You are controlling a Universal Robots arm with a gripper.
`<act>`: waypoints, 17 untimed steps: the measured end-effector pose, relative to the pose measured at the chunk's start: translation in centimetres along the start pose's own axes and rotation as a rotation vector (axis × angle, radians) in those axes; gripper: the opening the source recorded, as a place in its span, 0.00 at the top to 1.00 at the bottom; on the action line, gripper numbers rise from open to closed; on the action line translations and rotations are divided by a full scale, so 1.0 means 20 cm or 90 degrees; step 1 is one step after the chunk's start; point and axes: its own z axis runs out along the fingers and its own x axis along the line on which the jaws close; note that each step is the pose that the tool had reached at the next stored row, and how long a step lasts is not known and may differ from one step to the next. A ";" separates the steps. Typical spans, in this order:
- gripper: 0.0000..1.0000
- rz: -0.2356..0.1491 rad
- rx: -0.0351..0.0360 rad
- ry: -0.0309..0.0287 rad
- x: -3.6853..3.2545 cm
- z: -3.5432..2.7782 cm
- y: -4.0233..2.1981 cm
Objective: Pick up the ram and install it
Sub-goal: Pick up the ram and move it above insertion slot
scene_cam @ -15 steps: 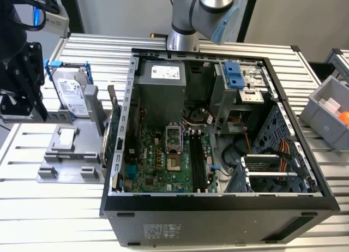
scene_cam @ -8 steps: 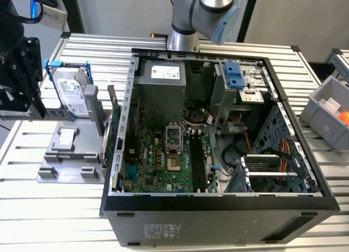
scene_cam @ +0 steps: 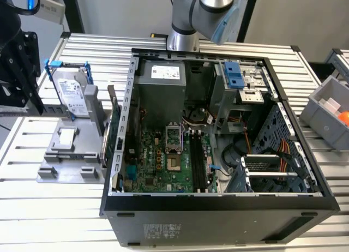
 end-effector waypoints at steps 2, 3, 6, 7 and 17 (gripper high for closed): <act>1.00 0.000 0.0001 -0.0001 0.000 -0.010 0.000; 1.00 0.000 0.0001 0.0000 0.000 -0.015 0.000; 1.00 0.000 0.0001 -0.0001 -0.001 -0.024 0.000; 1.00 0.000 0.0001 -0.0001 -0.001 -0.027 0.000; 1.00 0.000 0.0000 0.0000 -0.002 -0.065 0.001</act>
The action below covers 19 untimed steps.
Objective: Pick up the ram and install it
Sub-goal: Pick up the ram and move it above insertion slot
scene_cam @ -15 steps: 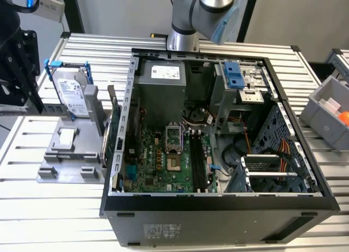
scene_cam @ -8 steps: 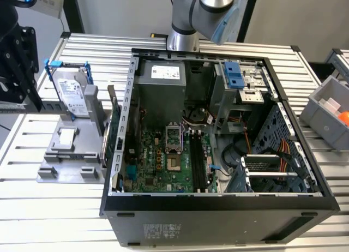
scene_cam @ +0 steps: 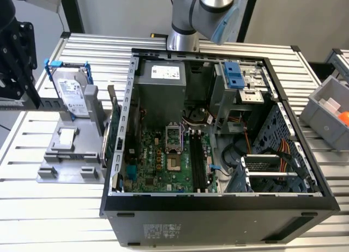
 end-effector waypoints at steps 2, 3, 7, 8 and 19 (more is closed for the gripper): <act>1.00 0.000 0.0000 0.0000 0.000 -0.010 0.000; 1.00 0.000 0.0000 0.0000 -0.001 -0.016 0.000; 1.00 0.000 0.0000 0.0000 -0.001 -0.035 0.000; 1.00 0.000 0.0001 -0.0001 -0.001 -0.035 0.000; 1.00 0.000 0.0000 0.0000 -0.002 -0.036 -0.043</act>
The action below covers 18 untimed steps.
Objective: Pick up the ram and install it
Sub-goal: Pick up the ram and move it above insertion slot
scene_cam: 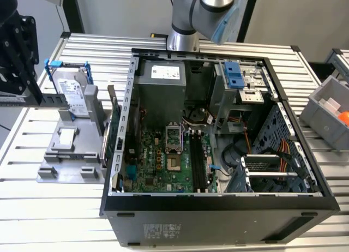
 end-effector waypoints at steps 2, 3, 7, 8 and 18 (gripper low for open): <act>1.00 0.000 0.0000 0.0000 0.000 0.000 -0.018; 1.00 0.000 0.0000 0.0000 0.000 0.000 -0.027; 1.00 0.000 0.0000 0.0000 -0.001 -0.001 -0.072; 1.00 0.000 0.0000 0.0000 -0.001 -0.001 -0.084; 1.00 0.000 0.0000 0.0000 -0.003 -0.002 -0.205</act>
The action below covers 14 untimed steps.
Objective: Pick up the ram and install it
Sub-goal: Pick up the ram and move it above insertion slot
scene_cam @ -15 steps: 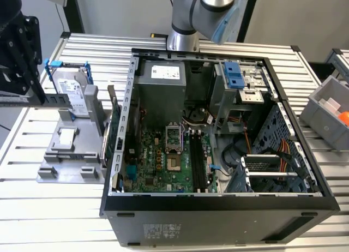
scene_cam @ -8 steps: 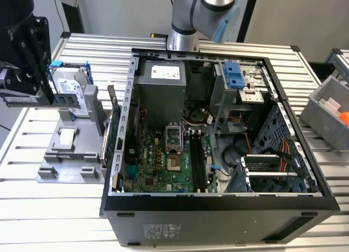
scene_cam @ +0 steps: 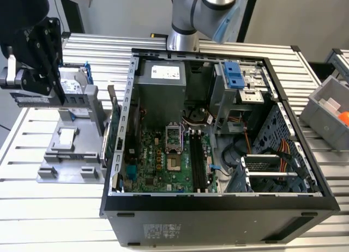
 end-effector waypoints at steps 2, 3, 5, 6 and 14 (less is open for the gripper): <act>1.00 0.000 0.0000 0.0000 0.000 0.000 -0.024; 1.00 0.000 0.0000 0.0000 0.000 0.000 -0.036; 1.00 0.000 0.0000 0.0000 -0.001 0.000 -0.062; 1.00 0.000 0.0000 -0.0001 -0.001 0.000 -0.073; 1.00 0.000 0.0000 0.0000 -0.002 -0.001 -0.167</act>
